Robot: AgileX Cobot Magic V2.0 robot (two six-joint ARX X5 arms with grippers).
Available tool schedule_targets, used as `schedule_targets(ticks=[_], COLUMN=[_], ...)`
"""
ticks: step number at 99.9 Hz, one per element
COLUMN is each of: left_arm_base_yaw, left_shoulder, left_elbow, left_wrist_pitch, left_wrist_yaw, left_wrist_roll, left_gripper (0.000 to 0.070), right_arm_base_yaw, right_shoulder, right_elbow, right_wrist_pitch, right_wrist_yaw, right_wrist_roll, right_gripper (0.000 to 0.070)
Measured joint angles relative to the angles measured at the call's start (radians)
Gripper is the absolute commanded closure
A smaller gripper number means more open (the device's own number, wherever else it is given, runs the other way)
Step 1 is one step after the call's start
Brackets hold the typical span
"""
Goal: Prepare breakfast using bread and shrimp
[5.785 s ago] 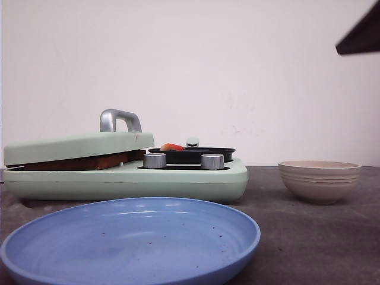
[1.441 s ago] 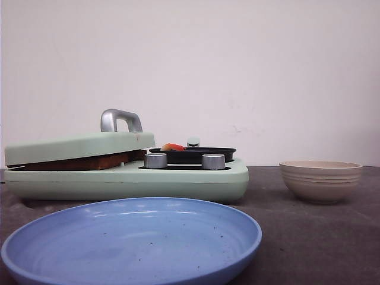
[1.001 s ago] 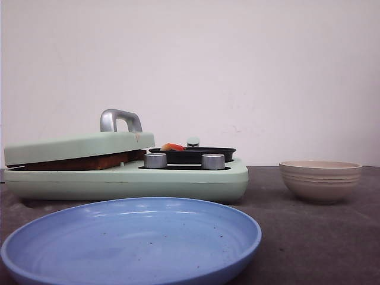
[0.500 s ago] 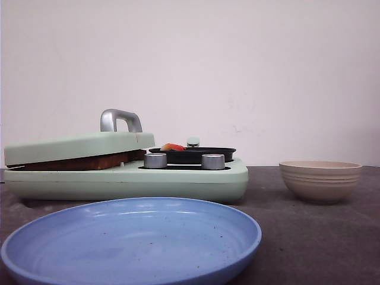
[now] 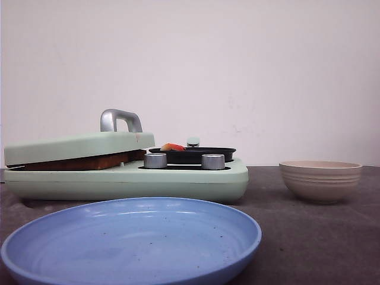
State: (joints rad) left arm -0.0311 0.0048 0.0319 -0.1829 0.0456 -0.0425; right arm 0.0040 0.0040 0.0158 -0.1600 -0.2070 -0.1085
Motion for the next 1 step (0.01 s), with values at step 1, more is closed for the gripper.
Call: schedule_targets(ticks=[1], left_arm_base_yaw=[0.000], left_shoulder=[0.000], left_elbow=[0.000], left_wrist_pitch=[0.000], left_wrist_yaw=[0.000], left_wrist_roll=[0.000], left_gripper=[0.0673], right_arm_base_yaw=[0.000], right_shoulder=[0.000], right_elbow=[0.000], right_wrist_pitch=[0.000], right_wrist_yaw=[0.000], right_wrist_roll=[0.000], right_gripper=[0.0700])
